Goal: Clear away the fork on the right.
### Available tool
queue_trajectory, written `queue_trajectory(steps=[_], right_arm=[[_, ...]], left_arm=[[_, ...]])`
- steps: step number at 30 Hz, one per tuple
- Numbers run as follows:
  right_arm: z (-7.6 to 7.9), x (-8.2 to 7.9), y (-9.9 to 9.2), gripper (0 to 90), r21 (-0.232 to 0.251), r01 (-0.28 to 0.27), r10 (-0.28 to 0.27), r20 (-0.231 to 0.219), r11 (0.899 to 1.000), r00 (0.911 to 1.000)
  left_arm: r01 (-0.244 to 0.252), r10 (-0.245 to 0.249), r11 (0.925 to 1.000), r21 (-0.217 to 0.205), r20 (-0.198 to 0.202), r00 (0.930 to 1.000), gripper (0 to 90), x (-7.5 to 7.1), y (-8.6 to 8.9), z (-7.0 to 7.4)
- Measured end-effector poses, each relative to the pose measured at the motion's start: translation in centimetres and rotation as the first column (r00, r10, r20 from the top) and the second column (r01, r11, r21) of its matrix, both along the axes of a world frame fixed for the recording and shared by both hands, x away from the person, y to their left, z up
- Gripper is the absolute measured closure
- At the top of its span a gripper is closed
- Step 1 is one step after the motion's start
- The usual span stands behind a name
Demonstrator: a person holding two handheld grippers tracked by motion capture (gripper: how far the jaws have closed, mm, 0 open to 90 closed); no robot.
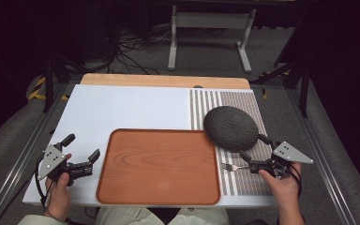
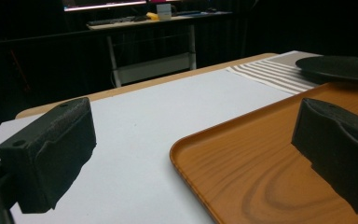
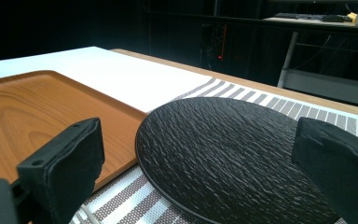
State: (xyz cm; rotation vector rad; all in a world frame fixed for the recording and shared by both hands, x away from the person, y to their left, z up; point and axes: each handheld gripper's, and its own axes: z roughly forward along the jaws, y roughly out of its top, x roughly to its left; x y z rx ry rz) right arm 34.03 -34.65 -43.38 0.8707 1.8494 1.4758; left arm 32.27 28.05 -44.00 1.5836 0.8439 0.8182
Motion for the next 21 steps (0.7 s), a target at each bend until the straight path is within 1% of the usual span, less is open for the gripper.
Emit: queue_trajectory(steps=[3,5,10,21], right_arm=[[0.05,-0.01,0.00,2.9,0.001,-0.001,0.001,0.000,1.000,1.0000],[0.11,-0.04,0.02,2.9,-0.002,0.002,-0.002,0.003,1.000,1.0000],[0.19,-0.06,-0.03,2.9,0.005,-0.001,0.001,0.004,1.000,1.0000],[0.40,-0.03,0.00,2.9,0.003,-0.005,0.005,0.003,1.000,1.0000]], left_arm=[[-0.022,0.023,0.9991,0.035,-0.013,0.9997,0.7,0.13,-0.23,-0.06],[-0.014,0.015,0.9994,0.032,-0.018,0.9997,0.8,0.19,-0.22,-0.10],[-0.013,0.014,0.9997,0.022,-0.018,0.9997,0.8,0.19,-0.24,-0.11],[-0.013,0.013,0.9997,0.023,-0.019,0.9997,0.8,0.15,-0.25,-0.12]])
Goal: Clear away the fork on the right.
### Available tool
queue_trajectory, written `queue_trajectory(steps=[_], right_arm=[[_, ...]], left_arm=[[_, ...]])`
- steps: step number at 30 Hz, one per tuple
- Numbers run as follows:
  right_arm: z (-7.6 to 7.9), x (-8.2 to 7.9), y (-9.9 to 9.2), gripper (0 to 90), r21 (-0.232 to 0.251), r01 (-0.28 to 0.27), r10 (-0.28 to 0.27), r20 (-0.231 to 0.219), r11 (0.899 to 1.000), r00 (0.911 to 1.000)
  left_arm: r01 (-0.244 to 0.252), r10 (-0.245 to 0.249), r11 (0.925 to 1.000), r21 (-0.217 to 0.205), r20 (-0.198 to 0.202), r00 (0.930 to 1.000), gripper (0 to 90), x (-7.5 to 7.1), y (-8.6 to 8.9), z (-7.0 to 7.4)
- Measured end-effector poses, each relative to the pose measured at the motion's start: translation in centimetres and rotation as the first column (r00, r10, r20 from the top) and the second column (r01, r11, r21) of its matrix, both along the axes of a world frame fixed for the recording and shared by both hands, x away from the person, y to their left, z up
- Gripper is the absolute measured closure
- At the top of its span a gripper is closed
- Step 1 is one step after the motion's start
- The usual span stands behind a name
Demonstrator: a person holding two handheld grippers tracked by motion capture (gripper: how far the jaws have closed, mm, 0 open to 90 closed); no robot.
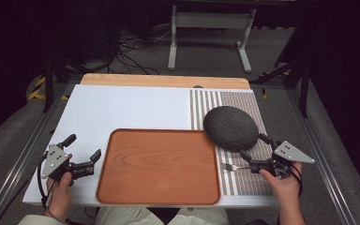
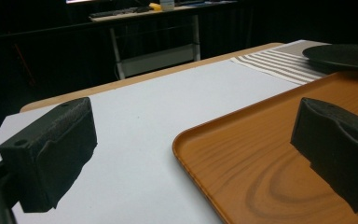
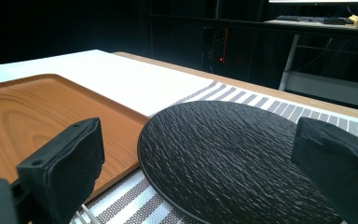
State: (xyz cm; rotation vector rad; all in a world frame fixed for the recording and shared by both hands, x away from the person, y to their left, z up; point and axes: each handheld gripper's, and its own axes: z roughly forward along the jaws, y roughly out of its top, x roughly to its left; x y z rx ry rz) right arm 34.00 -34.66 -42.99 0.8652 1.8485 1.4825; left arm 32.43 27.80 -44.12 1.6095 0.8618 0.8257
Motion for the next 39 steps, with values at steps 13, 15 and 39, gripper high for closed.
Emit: queue_trajectory(steps=[13,15,39], right_arm=[[2.6,2.0,1.5,2.9,-0.053,-0.072,0.071,-0.023,0.996,0.9972],[2.8,2.1,1.6,3.0,-0.063,-0.077,0.076,-0.025,0.995,0.9968],[6.3,4.2,3.1,6.1,-0.459,-0.265,0.163,-0.250,0.848,0.9545]], left_arm=[[-0.004,0.004,1.0000,0.005,-0.004,1.0000,0.7,0.0,0.0,0.0],[-0.004,0.004,1.0000,0.002,-0.004,1.0000,0.8,0.0,0.0,0.0],[-0.010,0.010,0.9999,0.004,0.000,1.0000,0.7,0.0,0.0,0.0]])
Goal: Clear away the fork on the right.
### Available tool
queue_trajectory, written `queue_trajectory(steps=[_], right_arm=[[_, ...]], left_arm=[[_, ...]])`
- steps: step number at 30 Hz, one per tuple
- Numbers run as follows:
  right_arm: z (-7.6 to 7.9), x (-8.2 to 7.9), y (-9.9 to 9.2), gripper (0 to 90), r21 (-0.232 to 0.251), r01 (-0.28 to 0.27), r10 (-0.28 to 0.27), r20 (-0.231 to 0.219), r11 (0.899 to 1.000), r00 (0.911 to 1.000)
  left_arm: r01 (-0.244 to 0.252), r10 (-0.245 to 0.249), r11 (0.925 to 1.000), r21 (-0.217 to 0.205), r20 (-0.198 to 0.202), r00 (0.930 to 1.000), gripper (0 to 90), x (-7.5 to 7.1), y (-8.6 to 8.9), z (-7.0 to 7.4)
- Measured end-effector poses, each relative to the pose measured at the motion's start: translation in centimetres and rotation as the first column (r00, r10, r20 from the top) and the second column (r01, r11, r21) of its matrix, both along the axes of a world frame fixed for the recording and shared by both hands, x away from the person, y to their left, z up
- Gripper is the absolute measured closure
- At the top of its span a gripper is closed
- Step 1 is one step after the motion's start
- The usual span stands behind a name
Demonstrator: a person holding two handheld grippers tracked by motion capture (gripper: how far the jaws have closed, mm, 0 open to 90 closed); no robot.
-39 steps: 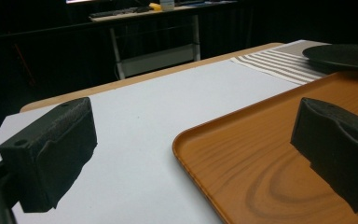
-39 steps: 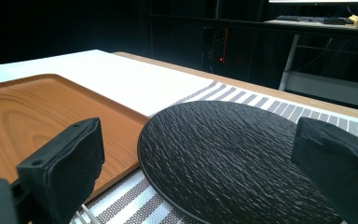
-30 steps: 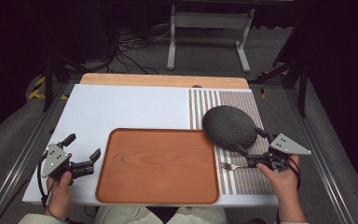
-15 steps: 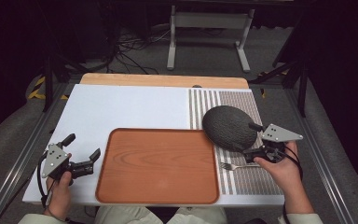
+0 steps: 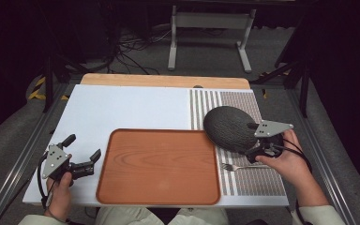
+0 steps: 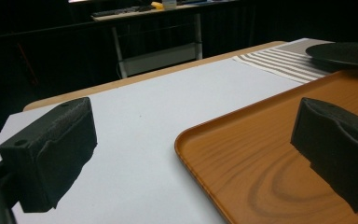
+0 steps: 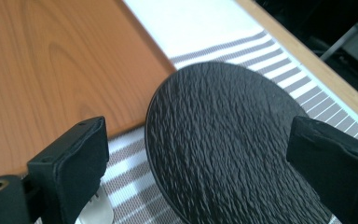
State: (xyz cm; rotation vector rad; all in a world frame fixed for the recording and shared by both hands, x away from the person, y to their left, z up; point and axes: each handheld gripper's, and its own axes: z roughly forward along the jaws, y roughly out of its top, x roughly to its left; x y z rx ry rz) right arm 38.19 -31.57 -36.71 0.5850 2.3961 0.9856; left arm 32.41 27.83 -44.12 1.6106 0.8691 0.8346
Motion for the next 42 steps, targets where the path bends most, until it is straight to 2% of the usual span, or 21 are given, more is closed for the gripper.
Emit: queue_trajectory(steps=[3,6,7,11,13,15,20,24,28,33,37,41,42], right_arm=[[0.2,0.2,0.2,6.1,-0.049,-0.012,0.011,-0.019,0.999,0.9998],[0.2,0.3,0.3,6.1,-0.073,-0.021,0.019,-0.031,0.997,0.9993],[0.2,0.5,0.4,6.2,-0.105,-0.035,0.030,-0.047,0.994,0.9984],[0.3,0.6,0.5,6.2,-0.139,-0.049,0.042,-0.058,0.989,0.9974],[0.3,0.7,0.7,6.3,-0.178,-0.064,0.051,-0.077,0.982,0.9958],[0.3,0.7,0.8,6.4,-0.179,-0.065,0.050,-0.084,0.982,0.9952],[0.3,0.9,1.0,7.6,-0.242,-0.096,0.069,-0.117,0.966,0.9907],[0.3,1.0,1.3,7.6,-0.262,-0.113,0.080,-0.133,0.958,0.9878],[-0.1,1.1,1.5,8.0,-0.311,-0.141,0.087,-0.182,0.940,0.9794],[-0.3,1.1,1.6,8.1,-0.334,-0.157,0.085,-0.219,0.929,0.9720],[-0.4,1.2,1.8,8.9,-0.342,-0.170,0.096,-0.222,0.924,0.9703],[-0.5,1.3,1.9,15.3,-0.365,-0.198,0.115,-0.238,0.910,0.9646],[-0.5,1.3,1.9,15.3,-0.365,-0.198,0.115,-0.238,0.910,0.9646]], left_arm=[[0.000,0.000,1.0000,0.000,-0.001,1.0000,0.7,0.0,0.0,0.0],[0.000,0.000,1.0000,0.001,-0.001,1.0000,0.7,0.0,0.0,0.0],[0.000,0.000,1.0000,0.002,-0.001,1.0000,0.7,0.0,0.0,0.0],[0.000,0.000,1.0000,0.001,-0.001,1.0000,0.7,0.0,0.0,0.0],[-0.001,0.001,1.0000,0.001,0.000,1.0000,0.7,0.0,0.0,0.0],[-0.001,0.001,1.0000,0.001,0.000,1.0000,0.7,0.0,0.0,0.0],[-0.002,0.002,1.0000,-0.001,0.000,1.0000,0.7,0.0,0.0,0.0],[-0.001,0.001,1.0000,0.000,0.001,1.0000,0.7,0.0,0.0,0.0],[0.000,0.000,1.0000,0.000,0.001,1.0000,0.7,0.0,0.0,0.0],[-0.001,0.001,1.0000,0.001,0.001,1.0000,0.7,0.0,0.0,0.0],[-0.001,0.001,1.0000,0.001,0.001,1.0000,0.7,0.0,0.0,0.0],[-0.001,0.001,1.0000,0.001,0.001,1.0000,0.7,0.0,0.0,0.0],[-0.001,0.001,1.0000,0.001,0.001,1.0000,0.7,0.0,0.0,0.0]])
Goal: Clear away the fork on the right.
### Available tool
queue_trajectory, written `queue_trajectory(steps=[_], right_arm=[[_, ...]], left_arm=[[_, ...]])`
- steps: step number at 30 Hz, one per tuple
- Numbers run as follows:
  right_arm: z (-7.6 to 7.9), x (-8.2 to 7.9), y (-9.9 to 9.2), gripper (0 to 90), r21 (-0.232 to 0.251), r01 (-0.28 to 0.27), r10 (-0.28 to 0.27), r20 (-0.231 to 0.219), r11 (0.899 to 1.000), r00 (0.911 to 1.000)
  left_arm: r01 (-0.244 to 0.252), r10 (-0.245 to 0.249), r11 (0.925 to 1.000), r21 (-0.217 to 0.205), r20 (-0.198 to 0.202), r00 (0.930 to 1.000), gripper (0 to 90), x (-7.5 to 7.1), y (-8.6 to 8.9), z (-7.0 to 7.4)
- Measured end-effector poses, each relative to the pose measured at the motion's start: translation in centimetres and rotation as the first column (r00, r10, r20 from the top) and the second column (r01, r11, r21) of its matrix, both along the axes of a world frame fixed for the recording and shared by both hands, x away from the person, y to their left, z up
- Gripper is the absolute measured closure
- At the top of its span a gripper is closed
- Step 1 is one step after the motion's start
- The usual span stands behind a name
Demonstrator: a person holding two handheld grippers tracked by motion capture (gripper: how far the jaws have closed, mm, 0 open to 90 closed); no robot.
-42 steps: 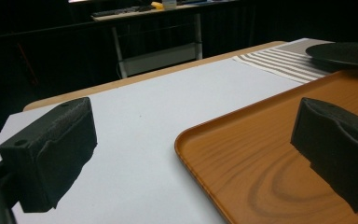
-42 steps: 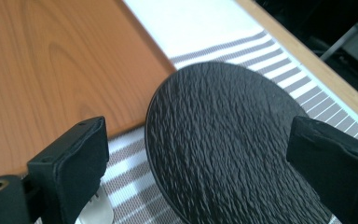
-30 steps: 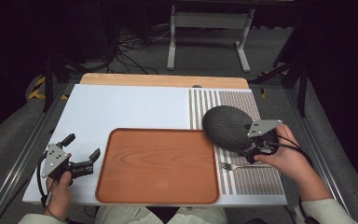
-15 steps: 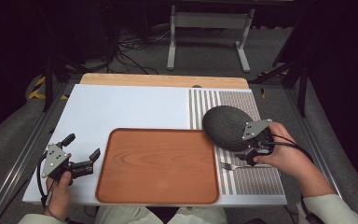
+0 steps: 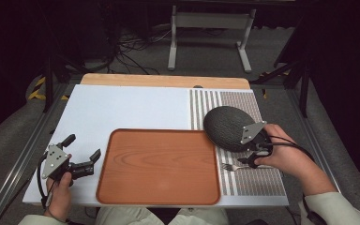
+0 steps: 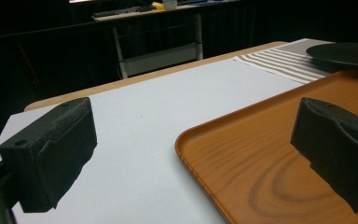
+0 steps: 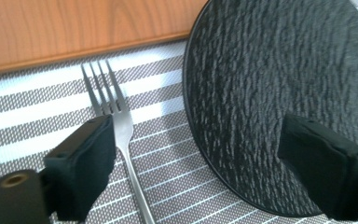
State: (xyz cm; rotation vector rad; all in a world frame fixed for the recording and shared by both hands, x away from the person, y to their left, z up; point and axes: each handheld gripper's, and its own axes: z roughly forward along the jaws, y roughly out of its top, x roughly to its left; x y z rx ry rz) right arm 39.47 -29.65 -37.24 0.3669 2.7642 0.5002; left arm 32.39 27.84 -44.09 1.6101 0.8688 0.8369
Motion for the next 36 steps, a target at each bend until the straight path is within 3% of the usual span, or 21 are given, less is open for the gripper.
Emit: queue_trajectory(steps=[4,7,9,12,14,17,19,20,23,27,32,36], right_arm=[[-0.6,0.0,0.3,26.1,-0.088,-0.054,0.047,-0.074,0.995,0.9962],[-1.1,0.1,0.5,28.9,-0.123,-0.083,0.072,-0.090,0.989,0.9933],[-1.7,0.3,0.5,35.3,-0.175,-0.115,0.089,-0.152,0.978,0.9844],[-2.3,0.5,0.5,41.4,-0.226,-0.135,0.093,-0.188,0.965,0.9777],[-2.7,0.6,0.4,45.7,-0.256,-0.181,0.122,-0.229,0.950,0.9657],[-3.2,0.6,0.4,50.3,-0.301,-0.206,0.123,-0.271,0.931,0.9546],[-3.5,0.7,0.3,56.4,-0.316,-0.223,0.132,-0.286,0.922,0.9492],[-3.5,0.7,0.3,56.4,-0.316,-0.223,0.132,-0.286,0.922,0.9492],[-3.7,0.8,0.4,63.4,-0.354,-0.262,0.147,-0.319,0.898,0.9362],[-3.9,0.8,0.4,71.1,-0.375,-0.285,0.159,-0.333,0.882,0.9294],[-4.0,0.8,0.6,82.7,-0.391,-0.304,0.165,-0.350,0.869,0.9220],[-4.0,0.7,0.6,83.4,-0.399,-0.309,0.171,-0.344,0.863,0.9231]], left_arm=[[-0.001,0.001,1.0000,0.001,-0.001,1.0000,0.7,0.0,0.0,0.0],[0.000,0.000,1.0000,0.000,0.000,1.0000,0.7,0.0,0.0,0.0],[-0.001,0.001,1.0000,0.001,-0.002,1.0000,0.7,0.0,0.0,0.0],[-0.001,0.001,1.0000,0.001,-0.001,1.0000,0.7,0.0,0.0,0.0],[-0.001,0.001,1.0000,0.001,-0.002,1.0000,0.7,0.0,0.1,0.0],[-0.001,0.001,1.0000,0.002,-0.002,1.0000,0.7,0.0,0.0,0.0],[-0.001,0.001,1.0000,0.001,-0.002,1.0000,0.7,0.0,0.0,0.0],[0.000,0.000,1.0000,0.002,-0.002,1.0000,0.7,0.0,0.0,0.0],[0.000,0.000,1.0000,0.001,-0.006,1.0000,0.7,0.0,0.0,0.0],[0.001,-0.001,1.0000,-0.002,-0.009,1.0000,0.8,0.1,0.0,-0.1],[0.004,-0.004,1.0000,0.001,-0.008,1.0000,0.7,0.1,0.0,-0.1],[0.001,-0.001,1.0000,-0.004,-0.008,1.0000,0.8,0.1,0.0,-0.1]])
